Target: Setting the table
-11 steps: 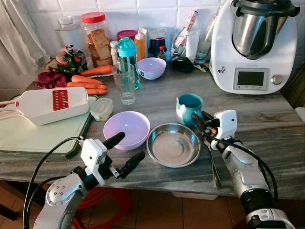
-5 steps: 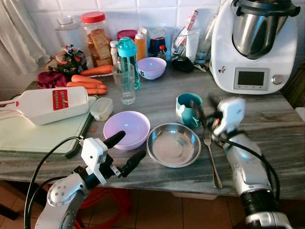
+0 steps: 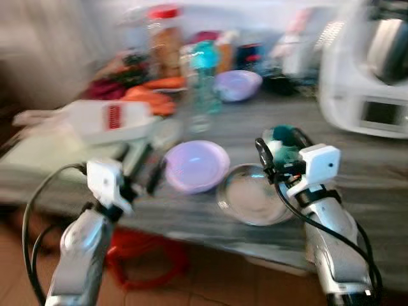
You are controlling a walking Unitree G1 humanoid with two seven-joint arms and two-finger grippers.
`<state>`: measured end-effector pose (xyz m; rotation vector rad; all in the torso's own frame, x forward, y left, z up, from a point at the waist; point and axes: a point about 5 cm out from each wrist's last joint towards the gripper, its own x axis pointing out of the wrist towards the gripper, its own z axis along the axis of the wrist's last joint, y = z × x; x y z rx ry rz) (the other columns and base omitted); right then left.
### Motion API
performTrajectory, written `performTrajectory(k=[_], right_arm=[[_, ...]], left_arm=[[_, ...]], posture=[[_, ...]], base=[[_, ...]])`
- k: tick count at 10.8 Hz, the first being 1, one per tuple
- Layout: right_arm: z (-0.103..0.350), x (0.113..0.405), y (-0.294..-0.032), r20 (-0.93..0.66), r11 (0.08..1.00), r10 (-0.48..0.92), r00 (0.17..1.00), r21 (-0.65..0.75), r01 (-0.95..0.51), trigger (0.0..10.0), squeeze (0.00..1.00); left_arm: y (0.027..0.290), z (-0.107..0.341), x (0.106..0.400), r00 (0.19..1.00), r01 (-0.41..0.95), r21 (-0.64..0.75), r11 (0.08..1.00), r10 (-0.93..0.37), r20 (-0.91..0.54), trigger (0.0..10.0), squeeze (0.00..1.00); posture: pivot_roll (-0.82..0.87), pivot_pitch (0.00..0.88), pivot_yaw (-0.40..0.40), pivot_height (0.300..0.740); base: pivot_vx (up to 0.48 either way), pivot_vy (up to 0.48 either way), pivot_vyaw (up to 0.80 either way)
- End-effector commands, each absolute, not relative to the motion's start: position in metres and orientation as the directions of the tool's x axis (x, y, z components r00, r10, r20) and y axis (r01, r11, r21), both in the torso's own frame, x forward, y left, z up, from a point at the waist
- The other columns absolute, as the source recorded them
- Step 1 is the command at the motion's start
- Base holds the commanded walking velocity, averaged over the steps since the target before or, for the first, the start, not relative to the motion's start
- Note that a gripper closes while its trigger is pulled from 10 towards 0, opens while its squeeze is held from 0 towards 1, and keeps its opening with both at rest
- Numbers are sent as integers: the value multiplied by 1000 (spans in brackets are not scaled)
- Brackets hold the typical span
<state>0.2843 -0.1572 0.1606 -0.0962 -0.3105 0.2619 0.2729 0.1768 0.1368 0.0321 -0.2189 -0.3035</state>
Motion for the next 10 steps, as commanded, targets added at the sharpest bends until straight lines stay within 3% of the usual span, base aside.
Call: performTrajectory(k=[1,2,7,10], right_arm=[[163,282,-157,290,964,258,921,-133,-229,10000,514],[160,279,-156,284,967,248,926,-131,-218,10000,0],[164,279,-146,281,958,273,920,-172,-231,10000,0],[162,279,-138,274,952,294,916,-168,-256,10000,0]], left_arm=[[183,137,277,950,220,76,972,-231,210,10000,0],[188,140,281,961,143,100,985,-162,224,10000,0],[203,128,287,970,-151,228,962,100,220,10000,0],[206,121,287,954,-249,257,934,190,234,10000,0]], posture=[[66,0,71,740],[67,0,75,740],[79,0,69,740],[82,0,64,740]], base=[[0,0,800],[0,0,800],[0,0,800],[0,0,800]])
